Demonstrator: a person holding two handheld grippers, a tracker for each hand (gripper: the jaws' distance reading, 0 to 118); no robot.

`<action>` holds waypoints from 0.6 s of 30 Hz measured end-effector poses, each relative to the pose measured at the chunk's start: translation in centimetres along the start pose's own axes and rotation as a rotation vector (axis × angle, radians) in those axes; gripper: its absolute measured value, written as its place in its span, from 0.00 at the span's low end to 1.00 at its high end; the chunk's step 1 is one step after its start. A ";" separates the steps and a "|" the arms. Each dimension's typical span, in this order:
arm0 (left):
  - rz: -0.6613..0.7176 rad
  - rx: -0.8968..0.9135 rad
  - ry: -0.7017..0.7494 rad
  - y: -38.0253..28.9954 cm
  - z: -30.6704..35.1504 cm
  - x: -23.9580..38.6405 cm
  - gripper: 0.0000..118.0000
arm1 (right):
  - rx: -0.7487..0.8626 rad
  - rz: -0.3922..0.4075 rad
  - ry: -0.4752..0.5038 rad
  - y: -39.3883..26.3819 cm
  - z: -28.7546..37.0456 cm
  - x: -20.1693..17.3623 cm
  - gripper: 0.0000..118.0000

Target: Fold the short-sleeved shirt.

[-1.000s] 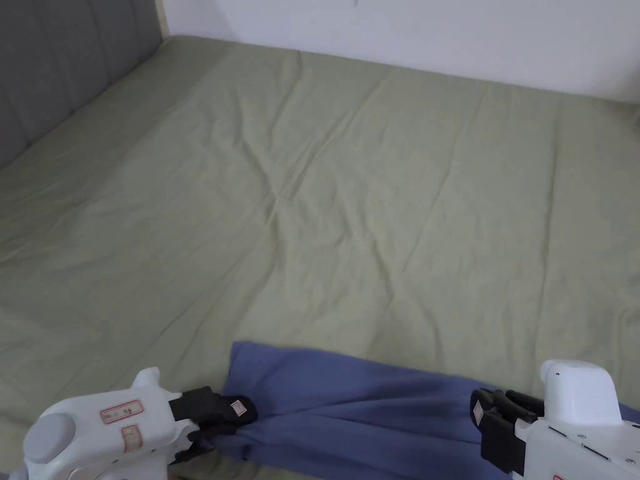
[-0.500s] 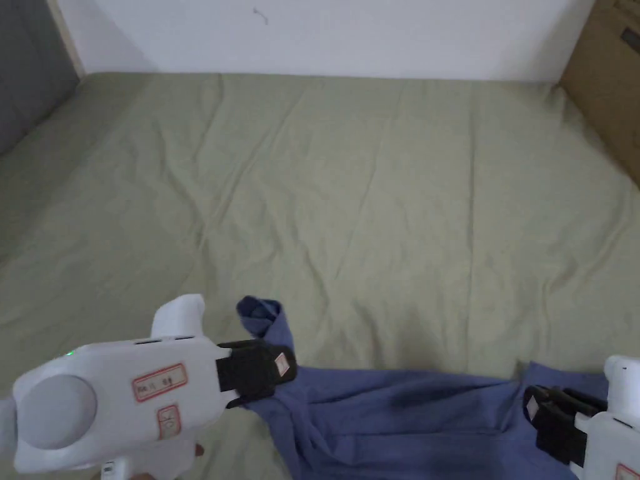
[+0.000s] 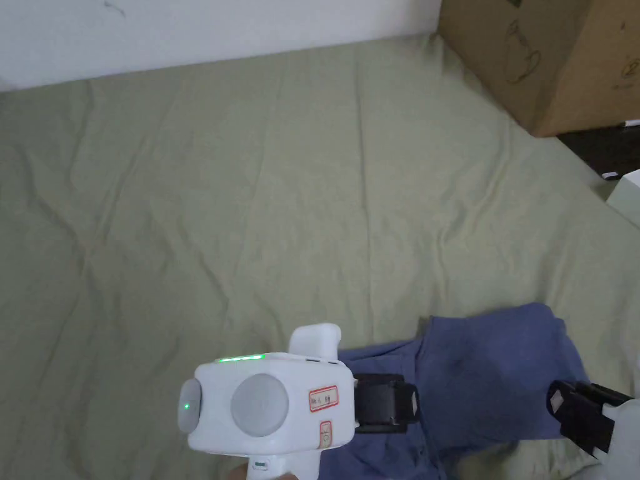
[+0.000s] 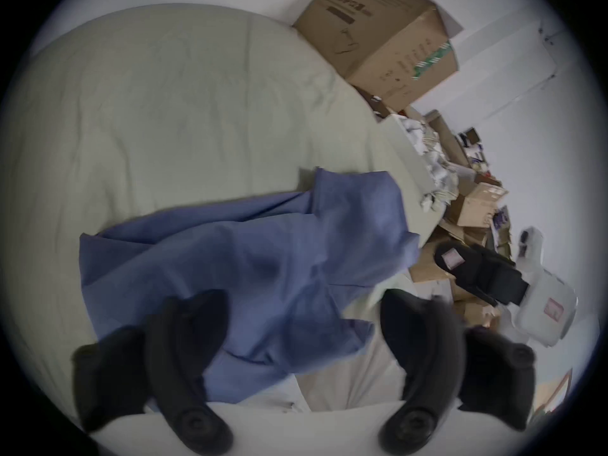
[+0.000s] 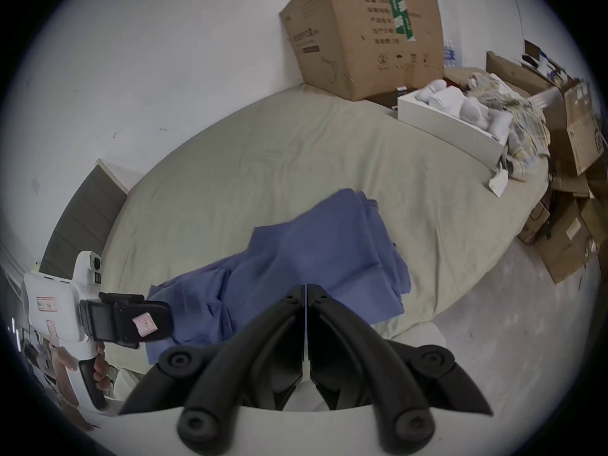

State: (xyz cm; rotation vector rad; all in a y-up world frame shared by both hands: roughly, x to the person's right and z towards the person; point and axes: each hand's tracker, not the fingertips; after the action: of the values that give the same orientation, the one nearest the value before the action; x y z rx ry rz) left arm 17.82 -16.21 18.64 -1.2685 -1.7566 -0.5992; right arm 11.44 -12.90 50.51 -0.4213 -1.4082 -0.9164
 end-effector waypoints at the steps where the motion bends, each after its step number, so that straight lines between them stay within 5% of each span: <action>1: 0.015 0.022 -0.007 0.0 0.5 -0.5 0.84 | -0.003 -0.003 0.000 -0.2 0.0 0.1 0.01; 3: 0.072 0.055 -0.032 0.0 1.4 -1.6 0.84 | -0.011 -0.003 0.004 -0.5 -0.2 0.1 0.01; 5: 0.139 0.080 -0.066 0.0 2.6 -2.7 0.68 | -0.022 0.008 0.012 -0.6 -0.5 -0.3 0.01; 6: 0.166 0.097 -0.076 -0.3 2.9 -3.3 0.49 | -0.026 0.012 0.017 -0.7 -0.6 -0.5 0.01; 7: 0.182 0.111 -0.077 -0.6 3.1 -3.9 0.18 | -0.029 0.016 0.022 -0.7 -0.8 -0.7 0.01; 8: 0.177 0.103 -0.062 -0.7 3.0 -4.0 0.05 | -0.033 0.021 0.029 -0.7 -0.9 -0.8 0.01; 11: 0.135 0.018 0.038 -1.5 1.4 -3.9 0.05 | -0.040 0.041 0.045 -0.7 -1.0 -1.5 0.01; 18: -0.006 -0.157 -0.100 -3.7 -3.1 1.2 0.05 | -0.048 0.058 0.040 -0.7 -1.0 -1.6 0.01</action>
State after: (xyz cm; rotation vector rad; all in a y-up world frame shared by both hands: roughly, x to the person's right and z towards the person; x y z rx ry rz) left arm 15.38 -19.33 21.60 -1.4230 -1.8248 -0.6996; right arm 11.73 -13.56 48.66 -0.4747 -1.3330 -0.9080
